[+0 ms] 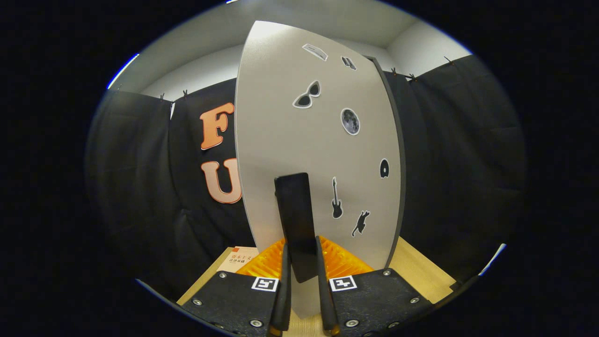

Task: Open the shoe cabinet door, grab the shoes and put them into the shoe cabinet, then close the shoe cabinet door.

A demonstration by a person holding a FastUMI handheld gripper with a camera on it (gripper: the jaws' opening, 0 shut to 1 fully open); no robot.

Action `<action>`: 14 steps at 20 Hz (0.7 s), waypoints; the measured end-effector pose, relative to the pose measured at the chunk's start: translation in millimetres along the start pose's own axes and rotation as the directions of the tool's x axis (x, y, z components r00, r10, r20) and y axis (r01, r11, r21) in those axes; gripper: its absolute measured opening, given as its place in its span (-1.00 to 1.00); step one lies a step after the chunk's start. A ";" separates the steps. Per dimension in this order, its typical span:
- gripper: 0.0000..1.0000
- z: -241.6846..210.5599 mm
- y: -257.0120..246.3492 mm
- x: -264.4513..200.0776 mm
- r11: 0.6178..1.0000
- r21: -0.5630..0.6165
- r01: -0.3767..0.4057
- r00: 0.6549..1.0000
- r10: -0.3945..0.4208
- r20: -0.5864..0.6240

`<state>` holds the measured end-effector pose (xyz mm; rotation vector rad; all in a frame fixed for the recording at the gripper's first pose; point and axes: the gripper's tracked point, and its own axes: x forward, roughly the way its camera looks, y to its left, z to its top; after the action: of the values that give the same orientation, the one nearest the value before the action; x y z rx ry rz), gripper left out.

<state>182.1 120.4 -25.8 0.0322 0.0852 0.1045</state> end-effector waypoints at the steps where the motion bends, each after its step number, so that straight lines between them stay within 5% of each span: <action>1: -0.49 0.2 -2.7 -2.4 1.000 -0.002 0.010 1.000 -0.010 -0.002; 14: -0.66 2.4 -44.2 -19.0 0.990 -0.034 0.136 0.991 -0.136 0.007</action>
<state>168.0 74.5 -23.4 -0.0077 0.0809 -0.0303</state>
